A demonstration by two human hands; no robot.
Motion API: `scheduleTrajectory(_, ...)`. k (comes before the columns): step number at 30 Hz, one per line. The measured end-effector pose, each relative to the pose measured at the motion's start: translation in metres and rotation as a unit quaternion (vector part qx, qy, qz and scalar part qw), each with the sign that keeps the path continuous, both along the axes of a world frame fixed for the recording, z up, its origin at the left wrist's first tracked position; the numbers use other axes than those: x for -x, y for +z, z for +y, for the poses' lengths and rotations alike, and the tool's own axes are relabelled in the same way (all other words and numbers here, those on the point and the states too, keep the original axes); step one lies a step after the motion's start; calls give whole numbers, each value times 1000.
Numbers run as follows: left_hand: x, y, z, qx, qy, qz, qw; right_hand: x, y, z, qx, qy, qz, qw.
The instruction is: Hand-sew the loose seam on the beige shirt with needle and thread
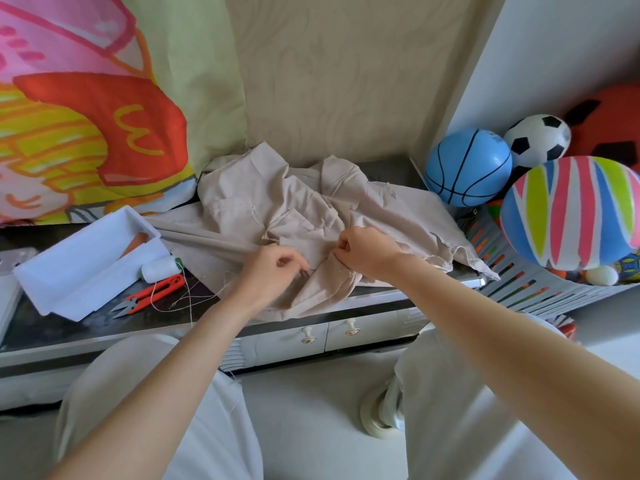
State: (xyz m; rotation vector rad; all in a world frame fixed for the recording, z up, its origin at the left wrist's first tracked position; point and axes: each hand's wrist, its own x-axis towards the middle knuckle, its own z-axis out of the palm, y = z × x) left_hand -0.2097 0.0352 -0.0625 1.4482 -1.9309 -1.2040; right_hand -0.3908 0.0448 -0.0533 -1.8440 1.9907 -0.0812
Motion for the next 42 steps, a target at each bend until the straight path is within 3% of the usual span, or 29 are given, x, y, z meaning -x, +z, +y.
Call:
scheduleTrajectory(5, 16, -5, 20, 90, -111, -183, 973, 3, -3, -3, -4, -26, -19, 999)
scheduleTrajectory(7, 19, -10, 22, 125, -120, -204, 963, 5, -5, -1, -5, -33, -34, 999)
scheduleTrajectory(10, 17, -16, 17, 129, -79, -143, 978, 9, -10, -1, -9, -35, -53, 998)
scheduleTrajectory(15, 6, -20, 6, 51, 5, -25, 998, 18, -12, 6, -3, -18, -73, 997)
scheduleTrajectory(23, 1, -25, 4, 57, 20, -41, 997, 1, -5, 11, 125, 71, -111, 983)
scheduleTrajectory(30, 2, -13, 7, 83, 6, -32, 996, -13, 5, 2, 150, 15, -218, 964)
scheduleTrajectory(33, -2, -8, 6, 94, 52, -15, 994, -15, 14, 3, 182, 0, -271, 945)
scheduleTrajectory(42, -4, 11, 9, 48, 69, 97, 992, -28, 27, 1, 140, 66, -254, 955)
